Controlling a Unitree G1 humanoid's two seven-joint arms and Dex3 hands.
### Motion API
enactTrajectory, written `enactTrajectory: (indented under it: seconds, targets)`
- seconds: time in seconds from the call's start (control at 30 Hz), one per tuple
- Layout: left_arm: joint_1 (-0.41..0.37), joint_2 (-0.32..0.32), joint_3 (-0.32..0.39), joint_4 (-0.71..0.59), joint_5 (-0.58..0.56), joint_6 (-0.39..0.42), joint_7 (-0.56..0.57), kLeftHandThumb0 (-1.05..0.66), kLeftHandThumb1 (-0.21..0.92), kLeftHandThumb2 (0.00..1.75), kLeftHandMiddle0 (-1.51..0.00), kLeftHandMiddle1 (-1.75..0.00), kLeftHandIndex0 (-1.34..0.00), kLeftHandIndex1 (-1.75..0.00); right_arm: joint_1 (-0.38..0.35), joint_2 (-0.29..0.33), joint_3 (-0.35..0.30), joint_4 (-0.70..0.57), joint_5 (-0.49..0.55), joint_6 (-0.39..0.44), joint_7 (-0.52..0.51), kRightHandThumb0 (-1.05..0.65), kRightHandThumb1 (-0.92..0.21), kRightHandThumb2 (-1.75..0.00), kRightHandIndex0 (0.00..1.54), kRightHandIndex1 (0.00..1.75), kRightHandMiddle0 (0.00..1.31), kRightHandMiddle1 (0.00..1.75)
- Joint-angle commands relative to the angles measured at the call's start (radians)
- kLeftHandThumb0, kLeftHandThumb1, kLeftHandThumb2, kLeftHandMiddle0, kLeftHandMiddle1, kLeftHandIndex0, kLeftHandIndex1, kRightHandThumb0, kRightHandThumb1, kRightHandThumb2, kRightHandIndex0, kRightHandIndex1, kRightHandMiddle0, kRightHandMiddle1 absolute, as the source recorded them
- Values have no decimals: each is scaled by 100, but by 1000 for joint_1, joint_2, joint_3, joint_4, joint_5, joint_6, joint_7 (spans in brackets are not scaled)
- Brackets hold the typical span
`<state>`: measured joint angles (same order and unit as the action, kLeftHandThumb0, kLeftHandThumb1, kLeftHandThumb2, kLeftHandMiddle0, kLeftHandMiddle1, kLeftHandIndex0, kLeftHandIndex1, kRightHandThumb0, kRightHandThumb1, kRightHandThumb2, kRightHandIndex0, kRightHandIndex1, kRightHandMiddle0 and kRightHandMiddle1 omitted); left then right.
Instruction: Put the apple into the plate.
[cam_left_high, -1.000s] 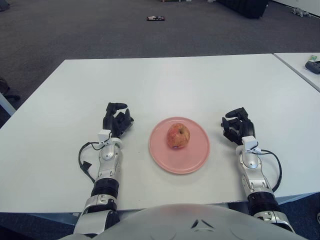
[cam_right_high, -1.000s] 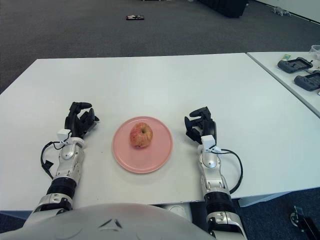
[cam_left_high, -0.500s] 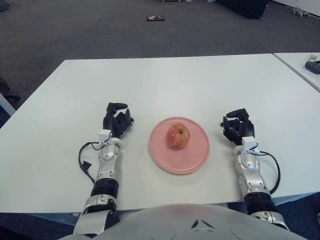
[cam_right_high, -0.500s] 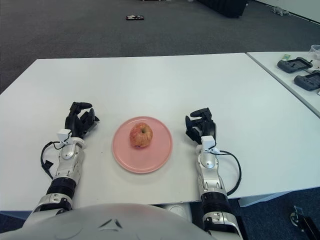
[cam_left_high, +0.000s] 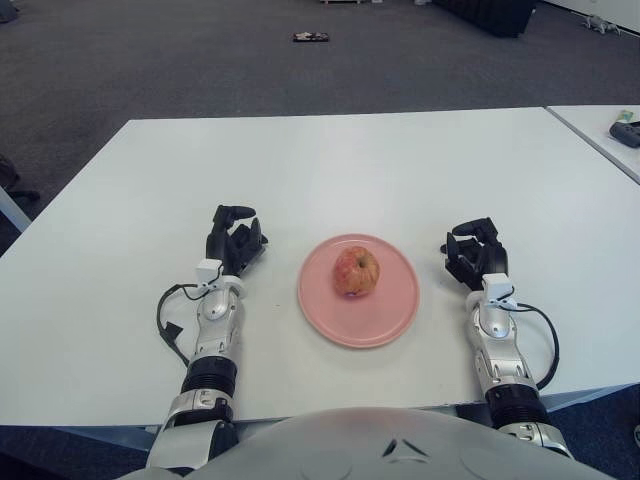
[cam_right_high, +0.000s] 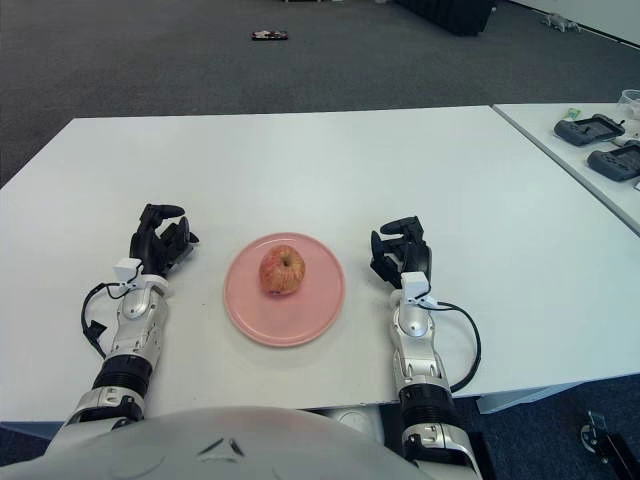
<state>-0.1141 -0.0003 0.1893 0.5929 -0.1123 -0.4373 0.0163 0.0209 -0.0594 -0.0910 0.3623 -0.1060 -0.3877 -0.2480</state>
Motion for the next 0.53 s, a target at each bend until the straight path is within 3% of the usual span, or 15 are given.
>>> enactTrajectory:
  seconds: [0.0, 0.5]
  targets:
    - [46, -1, 2, 44, 2, 29, 2, -37, 74, 79, -72, -175, -30, -175, 7, 16, 12, 15, -6, 32, 6, -36, -77, -73, 65, 123, 28, 175]
    - [49, 2, 2, 42, 2, 24, -2, -37, 74, 78, -74, -175, -30, -175, 7, 20, 19, 9, -21, 49, -10, -36, -77, -74, 66, 122, 28, 175]
